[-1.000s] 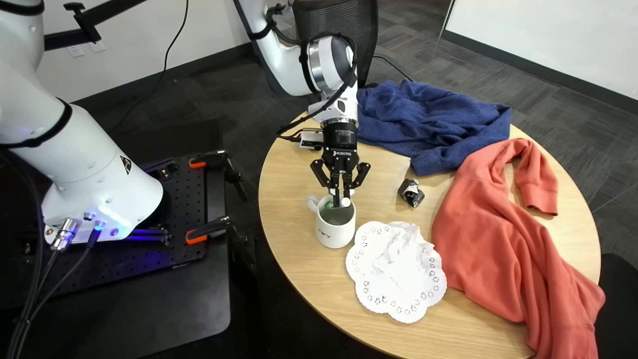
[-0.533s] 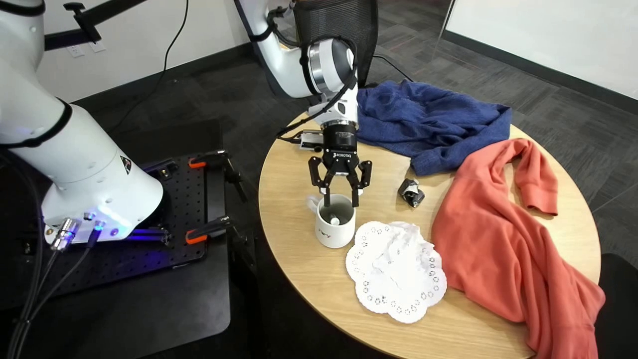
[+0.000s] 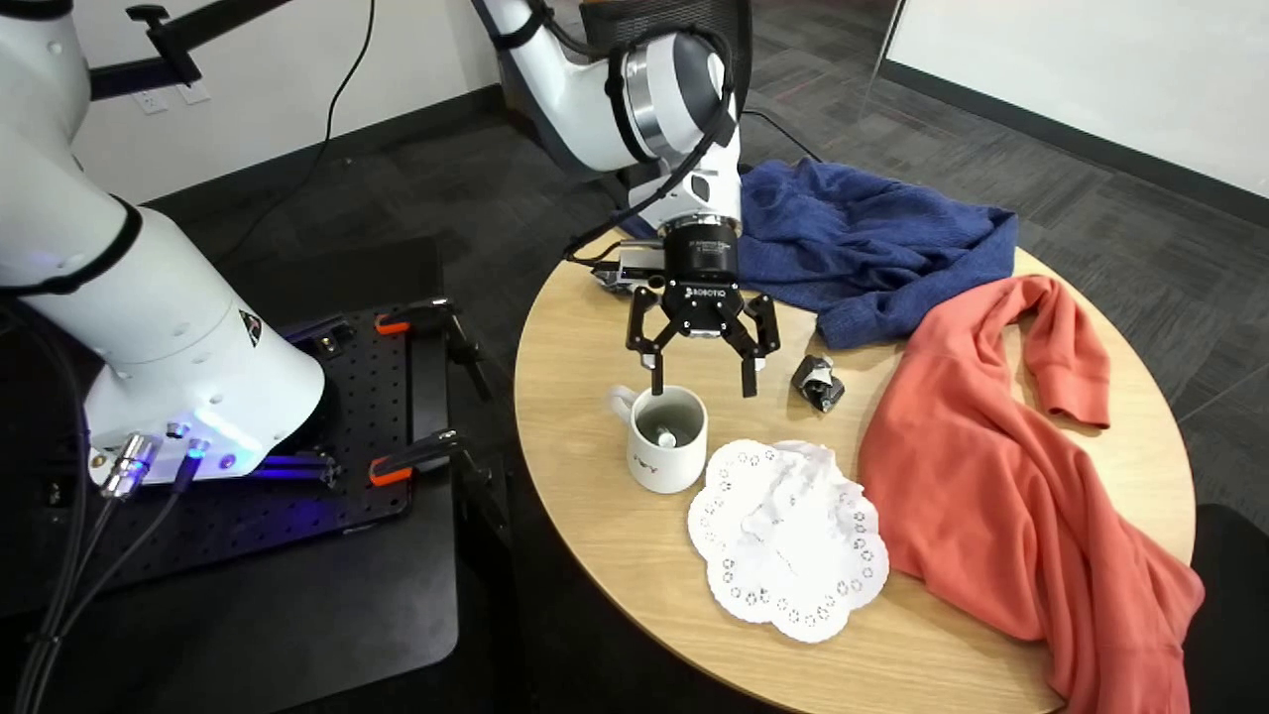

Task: Put the green marker inside the white mug

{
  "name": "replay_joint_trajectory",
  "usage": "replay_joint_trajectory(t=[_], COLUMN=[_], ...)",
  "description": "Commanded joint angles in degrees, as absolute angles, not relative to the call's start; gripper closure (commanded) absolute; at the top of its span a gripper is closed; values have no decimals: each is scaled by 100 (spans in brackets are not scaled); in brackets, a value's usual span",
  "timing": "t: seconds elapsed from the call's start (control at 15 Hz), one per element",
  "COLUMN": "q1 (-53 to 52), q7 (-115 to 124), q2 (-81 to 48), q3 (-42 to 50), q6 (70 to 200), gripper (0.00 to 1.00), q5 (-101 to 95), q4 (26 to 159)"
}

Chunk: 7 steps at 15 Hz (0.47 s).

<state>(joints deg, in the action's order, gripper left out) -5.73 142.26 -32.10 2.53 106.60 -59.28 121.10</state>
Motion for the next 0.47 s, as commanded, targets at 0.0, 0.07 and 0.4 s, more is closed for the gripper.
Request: replay_joint_trajectory(t=[0.0,0.07,0.4], q1=[-438,-408,-389], q7=[14270,14254,14216], q2=[-2705,-2639,-2783], q3=[249,243,206], q6=[10754,10794,10711], gripper=[0,0,0], q5=[-6067,-6087,-6010], q4=[12434,12464,12292])
